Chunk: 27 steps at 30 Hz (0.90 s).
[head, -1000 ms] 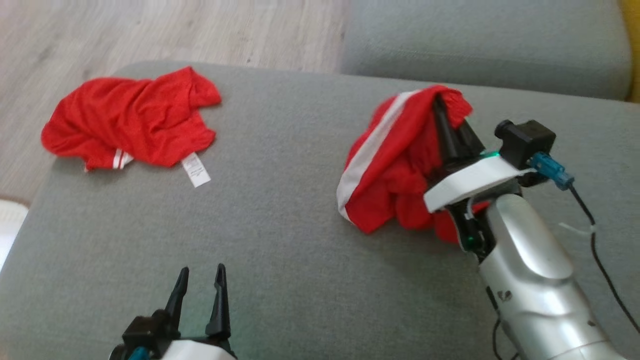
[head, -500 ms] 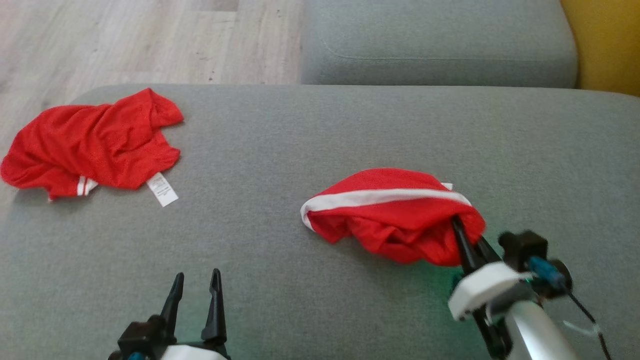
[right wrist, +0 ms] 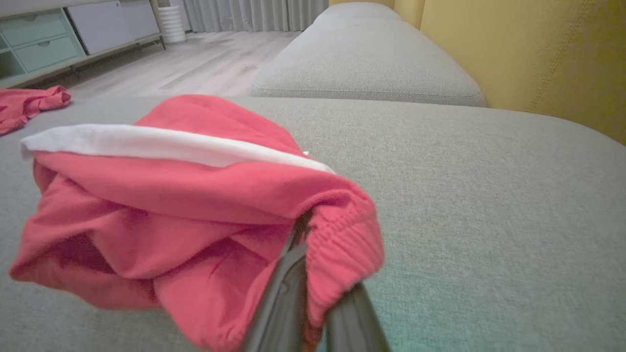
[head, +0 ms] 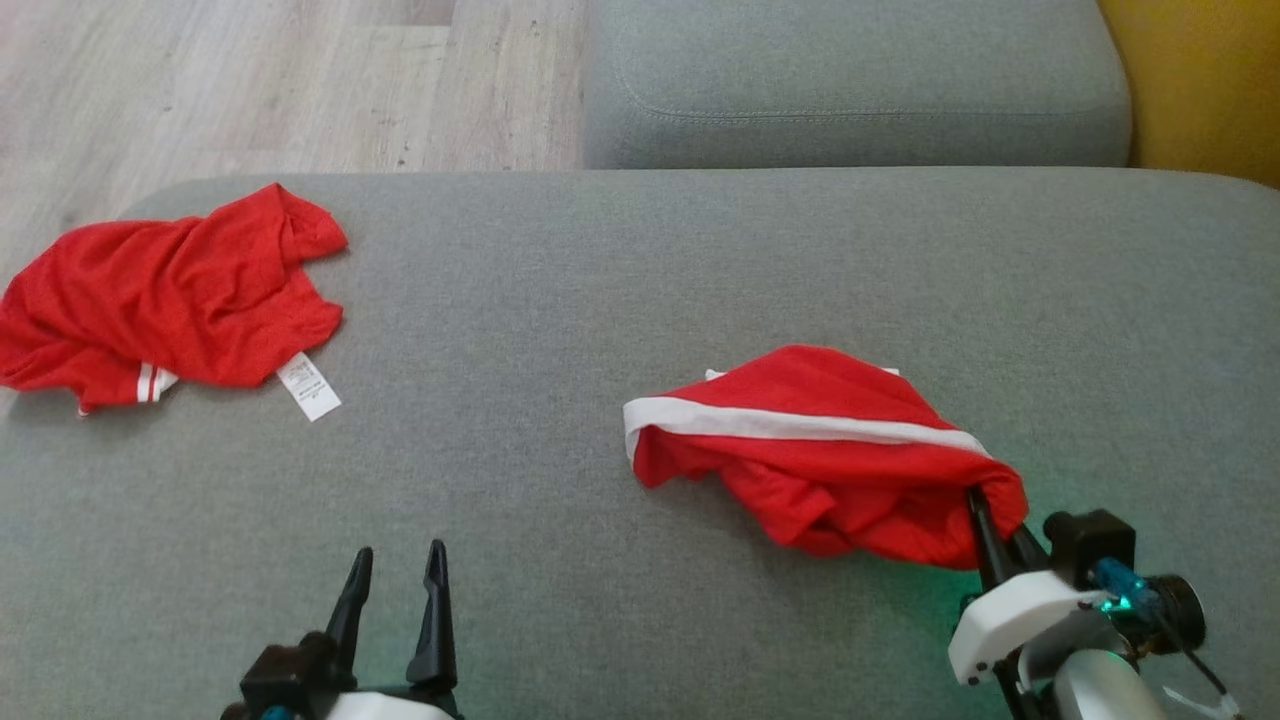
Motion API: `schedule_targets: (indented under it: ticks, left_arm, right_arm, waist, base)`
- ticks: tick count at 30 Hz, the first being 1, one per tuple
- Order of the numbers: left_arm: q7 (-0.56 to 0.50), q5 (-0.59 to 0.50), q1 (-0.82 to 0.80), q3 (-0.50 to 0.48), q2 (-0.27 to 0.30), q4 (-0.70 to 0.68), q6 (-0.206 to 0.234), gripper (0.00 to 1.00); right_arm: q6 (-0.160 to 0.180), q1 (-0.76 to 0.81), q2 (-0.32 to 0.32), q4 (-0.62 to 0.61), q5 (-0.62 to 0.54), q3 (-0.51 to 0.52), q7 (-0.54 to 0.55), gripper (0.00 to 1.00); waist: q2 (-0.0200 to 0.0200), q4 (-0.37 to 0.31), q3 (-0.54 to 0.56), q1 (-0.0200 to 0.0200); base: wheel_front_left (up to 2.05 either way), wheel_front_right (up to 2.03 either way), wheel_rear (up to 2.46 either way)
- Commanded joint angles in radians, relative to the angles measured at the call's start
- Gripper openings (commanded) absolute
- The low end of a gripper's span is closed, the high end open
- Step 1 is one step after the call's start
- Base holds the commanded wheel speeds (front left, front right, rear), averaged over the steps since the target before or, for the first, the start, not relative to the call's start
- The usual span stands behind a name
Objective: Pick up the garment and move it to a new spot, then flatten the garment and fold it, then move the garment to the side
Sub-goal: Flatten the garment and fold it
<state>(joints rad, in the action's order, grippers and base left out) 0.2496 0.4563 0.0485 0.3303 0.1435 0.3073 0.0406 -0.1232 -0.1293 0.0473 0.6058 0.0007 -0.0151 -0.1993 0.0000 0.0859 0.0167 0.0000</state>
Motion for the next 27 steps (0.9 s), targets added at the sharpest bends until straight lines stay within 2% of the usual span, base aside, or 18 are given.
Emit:
schedule_targets:
  ticks: [1,12,13,14,15,16,27]
  left_arm:
    - [0.012,-0.012,-0.027,-0.023,0.007,-0.024,-0.003,1.00]
    - [0.012,-0.011,-0.020,-0.015,0.013,-0.023,0.002,1.00]
    - [0.012,-0.011,-0.020,-0.014,0.013,-0.024,0.002,1.00]
    - [0.012,-0.011,-0.019,-0.013,0.013,-0.024,0.003,1.00]
    - [0.012,-0.010,-0.019,-0.012,0.014,-0.025,0.003,1.00]
    - [0.012,-0.009,-0.019,-0.011,0.014,-0.025,0.004,1.00]
    - [0.012,-0.003,-0.013,-0.013,0.014,-0.034,0.009,1.00]
  right_arm:
    - [-0.008,-0.021,0.003,-0.020,-0.018,-0.013,-0.013,0.00]
    - [-0.008,-0.034,0.019,0.007,-0.129,0.162,-0.048,0.00]
    - [-0.008,-0.035,0.017,0.008,-0.136,0.168,-0.051,0.16]
    - [-0.008,-0.035,0.015,0.009,-0.140,0.171,-0.053,0.44]
    - [-0.008,-0.034,0.013,0.009,-0.142,0.172,-0.055,0.90]
    - [-0.008,-0.031,0.011,0.008,-0.143,0.172,-0.056,1.00]
    - [-0.008,0.050,0.003,-0.063,-0.103,0.160,-0.062,1.00]
  waist:
    - [0.0000,0.002,0.000,0.0000]
    - [0.0000,0.008,0.002,0.0000]
    - [0.0000,0.008,0.002,0.0000]
    - [0.0000,0.008,0.003,0.0000]
    - [0.0000,0.007,0.004,0.0000]
    - [0.0000,0.006,0.005,0.0000]
    - [0.0000,-0.026,0.028,0.0000]
  base:
    - [0.00,0.00,0.00]
    - [0.00,0.00,0.00]
    - [0.00,0.00,0.00]
    - [0.00,0.00,0.00]
    - [0.00,0.00,0.00]
    - [0.00,0.00,0.00]
    - [0.00,0.00,0.00]
